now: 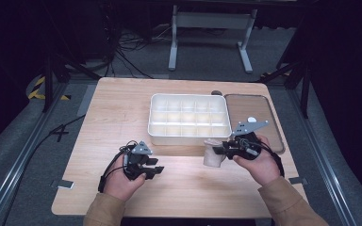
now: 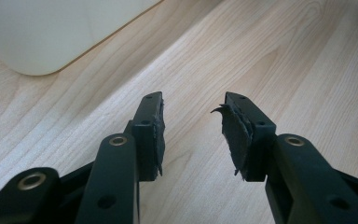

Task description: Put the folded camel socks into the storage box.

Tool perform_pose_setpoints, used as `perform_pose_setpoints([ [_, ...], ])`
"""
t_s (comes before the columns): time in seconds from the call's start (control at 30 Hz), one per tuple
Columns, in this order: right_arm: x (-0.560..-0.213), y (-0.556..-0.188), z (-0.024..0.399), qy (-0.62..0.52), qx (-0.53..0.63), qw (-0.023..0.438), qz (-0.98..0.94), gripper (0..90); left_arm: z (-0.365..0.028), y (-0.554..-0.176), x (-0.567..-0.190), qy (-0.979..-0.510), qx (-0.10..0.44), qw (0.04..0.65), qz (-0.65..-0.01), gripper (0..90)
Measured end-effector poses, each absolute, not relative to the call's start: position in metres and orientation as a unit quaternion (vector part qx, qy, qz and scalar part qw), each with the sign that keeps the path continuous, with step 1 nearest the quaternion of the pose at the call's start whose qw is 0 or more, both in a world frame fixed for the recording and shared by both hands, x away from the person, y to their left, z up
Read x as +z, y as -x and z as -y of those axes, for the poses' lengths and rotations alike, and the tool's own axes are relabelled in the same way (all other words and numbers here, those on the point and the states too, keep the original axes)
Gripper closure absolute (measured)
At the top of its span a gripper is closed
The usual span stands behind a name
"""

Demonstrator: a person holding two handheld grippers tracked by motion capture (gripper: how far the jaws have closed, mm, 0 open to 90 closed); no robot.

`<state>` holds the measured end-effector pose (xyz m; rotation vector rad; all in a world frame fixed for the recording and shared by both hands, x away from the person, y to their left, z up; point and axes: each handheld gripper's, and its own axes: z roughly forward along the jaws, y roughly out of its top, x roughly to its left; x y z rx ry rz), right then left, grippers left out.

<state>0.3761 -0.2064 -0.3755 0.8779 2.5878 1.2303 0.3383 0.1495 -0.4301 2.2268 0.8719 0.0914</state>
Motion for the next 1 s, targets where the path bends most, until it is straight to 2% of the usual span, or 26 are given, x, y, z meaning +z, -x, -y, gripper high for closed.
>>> perform_pose_setpoints([
  [0.63,-0.349,-0.407,0.222,-0.302,0.398,0.087,-0.862,72.3,-0.156,-0.337,-0.428,-0.865,0.037,0.369,-0.338,59.6],
  [1.0,-0.336,-0.427,0.226,-0.24,0.368,0.111,-0.891,72.2,-0.163,-0.33,-0.429,-0.866,0.044,0.366,-0.339,60.7],
])
